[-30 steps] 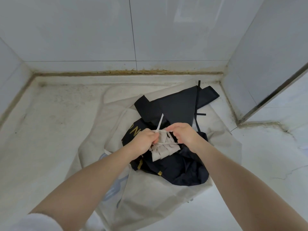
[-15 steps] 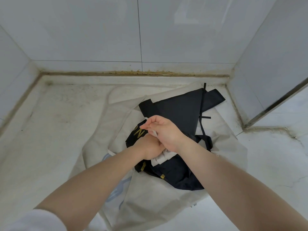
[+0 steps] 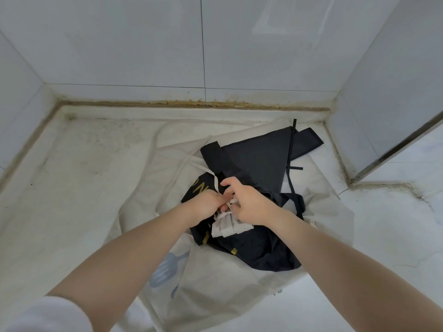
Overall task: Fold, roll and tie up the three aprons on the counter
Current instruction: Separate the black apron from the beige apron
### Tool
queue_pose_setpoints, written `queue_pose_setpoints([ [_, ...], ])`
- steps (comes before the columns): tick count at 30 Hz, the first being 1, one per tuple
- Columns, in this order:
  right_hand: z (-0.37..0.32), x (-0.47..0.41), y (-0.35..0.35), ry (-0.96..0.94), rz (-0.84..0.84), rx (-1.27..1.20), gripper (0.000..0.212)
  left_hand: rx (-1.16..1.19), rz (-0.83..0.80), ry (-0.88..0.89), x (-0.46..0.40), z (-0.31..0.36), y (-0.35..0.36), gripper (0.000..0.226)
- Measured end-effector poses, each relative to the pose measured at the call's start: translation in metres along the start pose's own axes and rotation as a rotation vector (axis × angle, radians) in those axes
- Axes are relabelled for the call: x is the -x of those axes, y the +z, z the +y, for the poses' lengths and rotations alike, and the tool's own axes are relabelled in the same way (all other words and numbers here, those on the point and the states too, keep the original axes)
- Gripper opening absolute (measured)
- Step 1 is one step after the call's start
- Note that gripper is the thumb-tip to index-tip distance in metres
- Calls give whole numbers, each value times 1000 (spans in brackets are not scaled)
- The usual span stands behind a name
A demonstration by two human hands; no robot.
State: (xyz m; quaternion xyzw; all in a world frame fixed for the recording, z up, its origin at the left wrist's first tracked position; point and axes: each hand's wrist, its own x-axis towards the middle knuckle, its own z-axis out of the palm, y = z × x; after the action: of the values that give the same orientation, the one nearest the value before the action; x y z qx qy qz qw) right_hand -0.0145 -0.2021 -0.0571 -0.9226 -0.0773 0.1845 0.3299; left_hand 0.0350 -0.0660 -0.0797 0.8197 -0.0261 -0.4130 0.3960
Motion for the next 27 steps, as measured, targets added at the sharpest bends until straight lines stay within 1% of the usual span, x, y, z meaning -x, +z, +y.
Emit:
queue_pose_setpoints([
  [2, -2, 2, -1, -17, 17, 47, 36, 11, 17, -11, 0, -3, 0, 47],
  [4, -2, 2, 1, -39, 42, 76, 25, 59, -5, 20, 2, -6, -2, 46],
  [6, 1, 1, 6, -51, 54, 183, 19, 56, -60, 52, 5, -6, -3, 39],
  [7, 3, 0, 8, -43, 59, 261, 19, 43, -92, 63, 7, -6, -3, 32],
  [9, 4, 1, 10, -12, 53, 438, 23, 6, -137, 120, 10, -7, -3, 19],
  [12, -2, 6, 11, -4, 2, 672, 32, -53, -110, 216, 14, -14, -5, 19],
  [16, -6, 11, 16, 16, 57, 641, 43, -61, -94, 216, 13, -14, -4, 20],
  [19, -6, 16, 17, -92, 83, 748, 48, -120, -86, 192, 12, -11, -2, 22],
  [21, -8, 18, 15, -131, 46, 840, 41, -135, -78, 185, 11, -13, -2, 25],
  [23, -8, 18, 13, -115, -12, 869, 34, -126, -84, 200, 10, -16, -2, 23],
  [25, -8, 16, 11, -105, -57, 882, 37, -147, -84, 213, 9, -18, -1, 22],
  [27, -8, 14, 8, -138, -85, 919, 40, -211, -51, 256, 10, -18, -1, 27],
])
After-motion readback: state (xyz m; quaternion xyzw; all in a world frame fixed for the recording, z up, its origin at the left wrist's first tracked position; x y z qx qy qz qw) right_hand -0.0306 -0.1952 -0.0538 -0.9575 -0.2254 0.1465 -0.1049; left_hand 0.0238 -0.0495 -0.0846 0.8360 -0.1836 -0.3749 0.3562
